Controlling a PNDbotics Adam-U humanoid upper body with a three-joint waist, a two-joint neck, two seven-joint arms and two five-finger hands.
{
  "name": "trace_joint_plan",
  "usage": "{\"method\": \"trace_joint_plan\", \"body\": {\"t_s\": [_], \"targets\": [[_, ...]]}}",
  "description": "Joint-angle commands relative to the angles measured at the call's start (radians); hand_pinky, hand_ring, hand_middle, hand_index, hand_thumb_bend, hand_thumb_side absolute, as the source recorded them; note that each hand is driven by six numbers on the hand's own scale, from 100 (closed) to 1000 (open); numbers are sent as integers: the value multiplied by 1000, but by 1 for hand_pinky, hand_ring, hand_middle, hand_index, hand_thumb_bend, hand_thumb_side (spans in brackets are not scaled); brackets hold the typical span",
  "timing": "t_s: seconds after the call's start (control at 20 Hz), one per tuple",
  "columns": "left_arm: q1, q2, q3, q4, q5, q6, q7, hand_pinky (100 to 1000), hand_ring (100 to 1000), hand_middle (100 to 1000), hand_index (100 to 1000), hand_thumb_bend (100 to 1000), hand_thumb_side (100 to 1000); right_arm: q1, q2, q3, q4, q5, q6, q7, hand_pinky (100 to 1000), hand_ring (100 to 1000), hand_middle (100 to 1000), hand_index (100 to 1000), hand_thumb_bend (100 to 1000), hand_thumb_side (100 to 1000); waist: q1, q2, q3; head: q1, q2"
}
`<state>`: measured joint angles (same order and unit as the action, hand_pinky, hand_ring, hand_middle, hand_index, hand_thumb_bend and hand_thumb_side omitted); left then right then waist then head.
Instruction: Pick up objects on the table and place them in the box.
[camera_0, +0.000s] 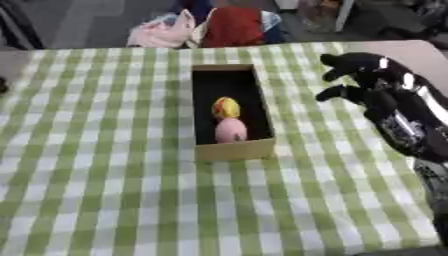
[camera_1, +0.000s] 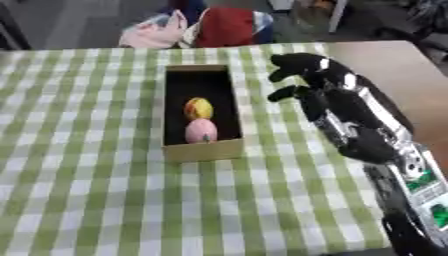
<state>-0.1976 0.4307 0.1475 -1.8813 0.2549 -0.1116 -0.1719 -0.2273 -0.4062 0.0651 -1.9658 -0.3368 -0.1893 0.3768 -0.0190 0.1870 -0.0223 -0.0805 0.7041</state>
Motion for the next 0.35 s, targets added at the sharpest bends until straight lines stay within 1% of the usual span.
{"method": "trace_joint_plan", "body": {"t_s": [0.05,0.35], "targets": [[8,-16,18,-19,-26,-8,-7,790,580,573,687,100,866,2,3,-22,12,28,6,-18,737,1000,732,879,100,495,3,-8,6,5,14],[37,-66,21,6,-80,-22,-52,790,575,568,692,100,888,18,19,-30,48,77,5,-16,749,1000,753,882,100,518,9,3,8,10,24]]}}
